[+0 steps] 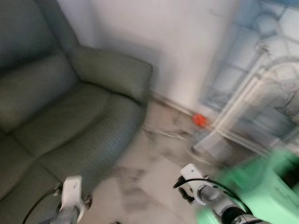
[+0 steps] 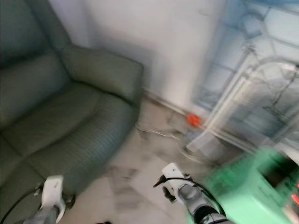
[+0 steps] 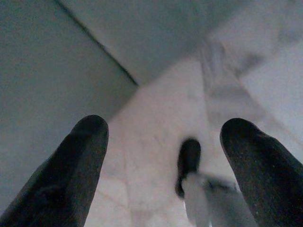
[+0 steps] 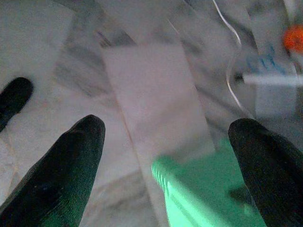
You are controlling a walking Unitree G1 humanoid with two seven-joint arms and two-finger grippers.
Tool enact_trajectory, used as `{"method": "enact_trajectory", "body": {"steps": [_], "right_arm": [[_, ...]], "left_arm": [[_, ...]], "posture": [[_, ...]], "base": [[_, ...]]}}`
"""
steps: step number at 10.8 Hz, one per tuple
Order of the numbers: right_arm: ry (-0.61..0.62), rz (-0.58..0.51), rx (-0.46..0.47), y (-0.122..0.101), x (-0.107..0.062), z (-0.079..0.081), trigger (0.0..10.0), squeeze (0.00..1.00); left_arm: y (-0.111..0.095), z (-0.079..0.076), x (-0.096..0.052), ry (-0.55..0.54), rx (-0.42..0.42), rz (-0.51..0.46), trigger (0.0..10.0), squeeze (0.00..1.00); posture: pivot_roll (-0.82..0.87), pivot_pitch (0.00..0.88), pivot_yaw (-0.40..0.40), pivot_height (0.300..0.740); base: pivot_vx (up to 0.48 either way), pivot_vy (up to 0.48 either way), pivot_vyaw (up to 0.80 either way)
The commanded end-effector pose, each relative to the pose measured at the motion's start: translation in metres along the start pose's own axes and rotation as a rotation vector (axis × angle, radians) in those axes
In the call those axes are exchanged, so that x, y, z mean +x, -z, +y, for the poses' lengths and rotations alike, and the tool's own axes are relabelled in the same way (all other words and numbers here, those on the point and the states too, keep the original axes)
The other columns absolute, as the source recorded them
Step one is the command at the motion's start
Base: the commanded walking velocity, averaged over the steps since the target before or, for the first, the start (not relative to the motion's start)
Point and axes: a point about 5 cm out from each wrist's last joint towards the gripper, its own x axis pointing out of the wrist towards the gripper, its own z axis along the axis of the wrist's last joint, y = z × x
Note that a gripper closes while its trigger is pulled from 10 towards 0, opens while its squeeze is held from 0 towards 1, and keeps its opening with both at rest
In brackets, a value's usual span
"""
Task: Move the pillow to the sofa
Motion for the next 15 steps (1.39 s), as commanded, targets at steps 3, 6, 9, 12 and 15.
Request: {"method": "enact_trajectory", "body": {"steps": [3,6,9,12,15], "right_arm": [[-0.005,0.036,-0.013,0.013,-0.002,0.0,10.0,0.0],[-0.015,0.053,-0.041,0.02,-0.003,0.002,10.0,0.0],[-0.019,0.056,-0.062,0.021,-0.003,0.003,10.0,0.0],[-0.024,0.063,-0.085,0.023,-0.004,0.003,10.0,0.0],[-0.035,0.068,-0.104,0.025,-0.004,0.005,10.0,0.0]], "left_arm": [[0.012,0.002,-0.002,-0.026,0.078,0.023,10.0,0.0],[0.014,0.0,-0.002,0.0,0.137,0.028,10.0,0.0],[0.018,0.001,-0.003,0.009,0.208,0.042,10.0,0.0],[0.021,0.0,-0.004,0.016,0.243,0.058,10.0,0.0],[0.025,-0.004,-0.004,0.051,0.258,0.084,10.0,0.0]], "posture": [[-0.13,0.103,-0.043,0.74],[-0.12,0.094,-0.039,0.74],[-0.12,0.079,-0.034,0.74],[-0.11,0.053,-0.036,0.74],[-0.09,0.01,-0.046,0.74]], "base": [[0.0,0.0,0.8],[0.0,0.0,0.8],[0.0,0.0,0.8],[0.0,0.0,0.8],[0.0,0.0,0.8]]}}
